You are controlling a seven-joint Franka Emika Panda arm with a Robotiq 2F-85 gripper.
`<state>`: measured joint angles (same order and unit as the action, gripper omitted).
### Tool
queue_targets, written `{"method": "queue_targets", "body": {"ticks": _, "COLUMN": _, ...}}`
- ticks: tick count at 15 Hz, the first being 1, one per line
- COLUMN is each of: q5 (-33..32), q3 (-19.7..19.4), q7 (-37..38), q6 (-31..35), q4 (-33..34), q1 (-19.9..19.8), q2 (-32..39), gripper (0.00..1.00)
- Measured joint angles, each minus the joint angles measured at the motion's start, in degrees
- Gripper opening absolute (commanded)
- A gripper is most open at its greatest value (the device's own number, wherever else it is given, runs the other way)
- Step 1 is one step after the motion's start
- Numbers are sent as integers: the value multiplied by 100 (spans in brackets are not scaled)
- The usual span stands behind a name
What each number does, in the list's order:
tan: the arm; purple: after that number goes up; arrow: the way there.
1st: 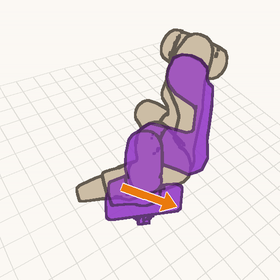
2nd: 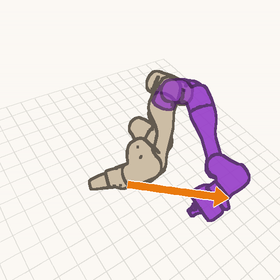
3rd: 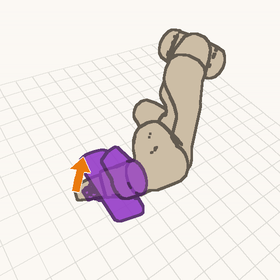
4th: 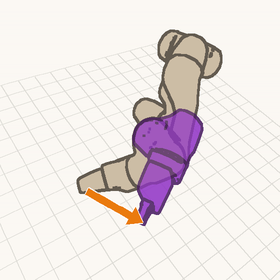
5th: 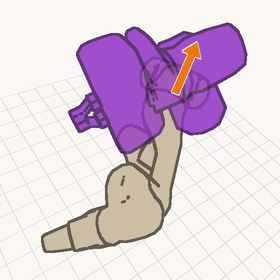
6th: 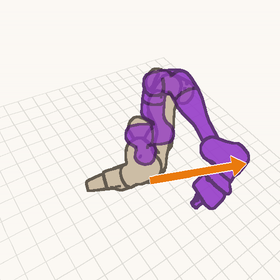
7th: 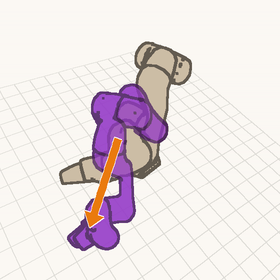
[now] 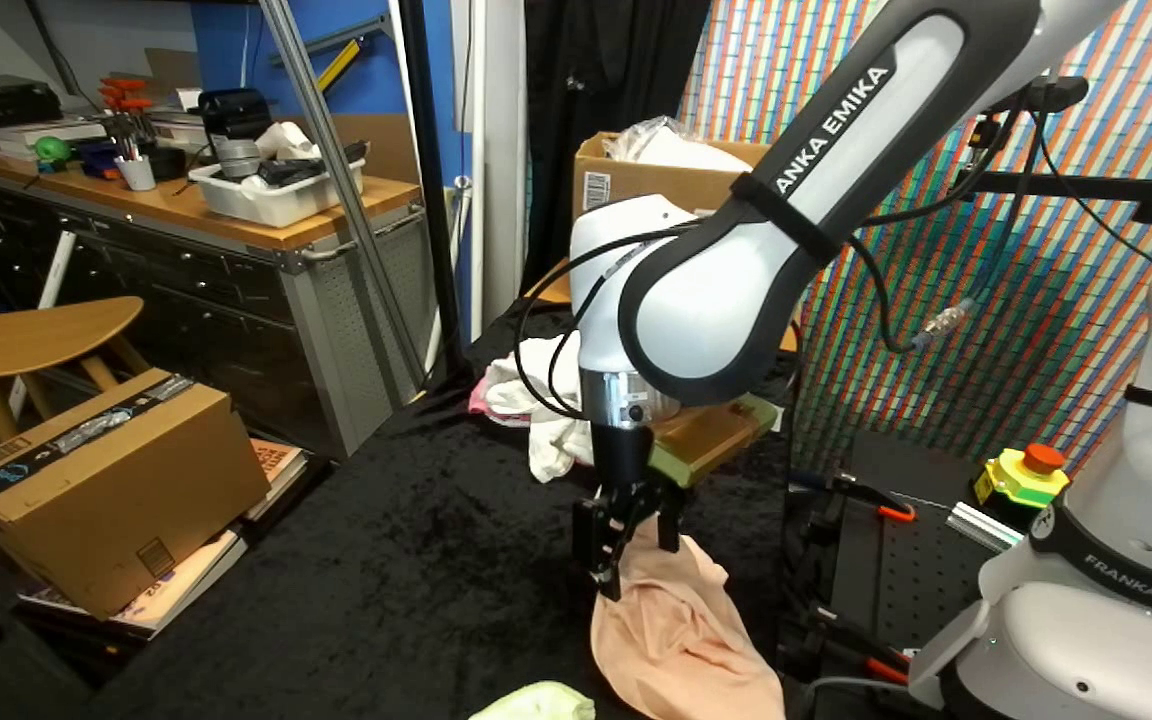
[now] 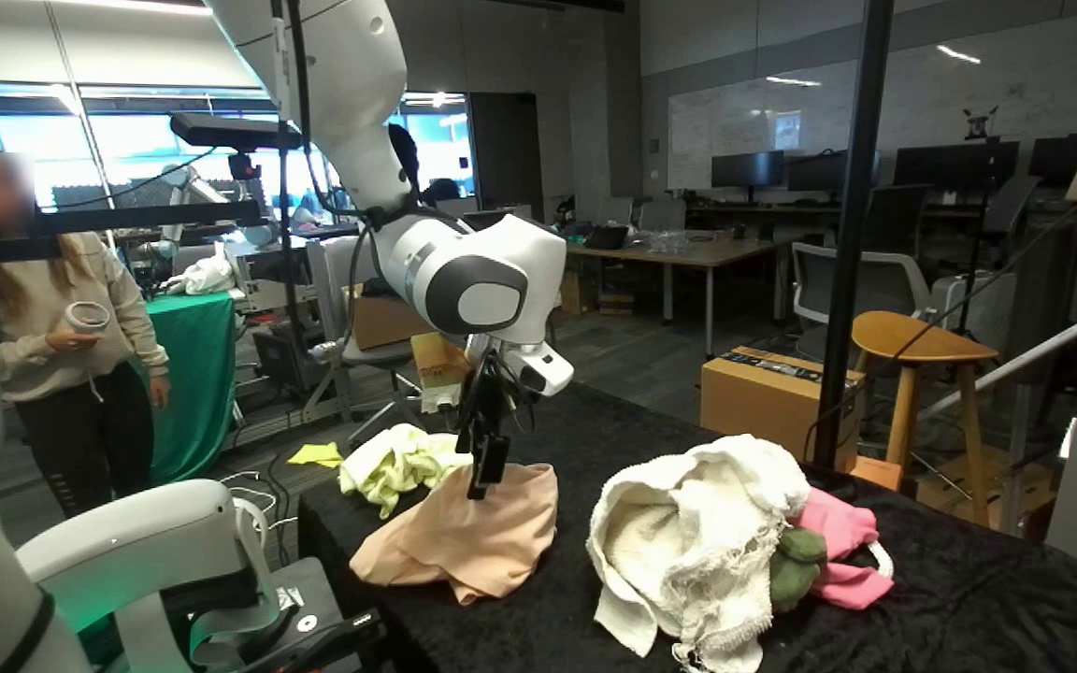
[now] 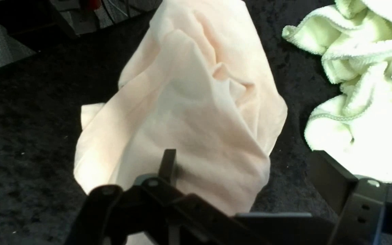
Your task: Pile up all the objects on the black table
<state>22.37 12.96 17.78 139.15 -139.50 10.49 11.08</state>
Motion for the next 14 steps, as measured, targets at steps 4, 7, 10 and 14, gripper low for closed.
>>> {"method": "queue_targets", "body": {"ticks": 4, "q5": 24, "q3": 5, "q7": 6, "q6": 234, "q4": 11, "q1": 26, "q2": 236, "gripper": 100}}
{"method": "queue_targets", "body": {"ticks": 7, "q5": -246, "q3": -65, "q7": 136, "q6": 525, "q4": 12, "q1": 85, "q2": 466, "gripper": 100}}
{"method": "queue_targets", "body": {"ticks": 10, "q5": -928, "q3": -277, "q7": 608, "q6": 831, "q4": 0, "q1": 282, "q2": 607, "gripper": 100}}
{"method": "queue_targets", "body": {"ticks": 14, "q5": -1997, "q3": -661, "q7": 1516, "q6": 1009, "q4": -36, "q1": 731, "q2": 630, "gripper": 100}}
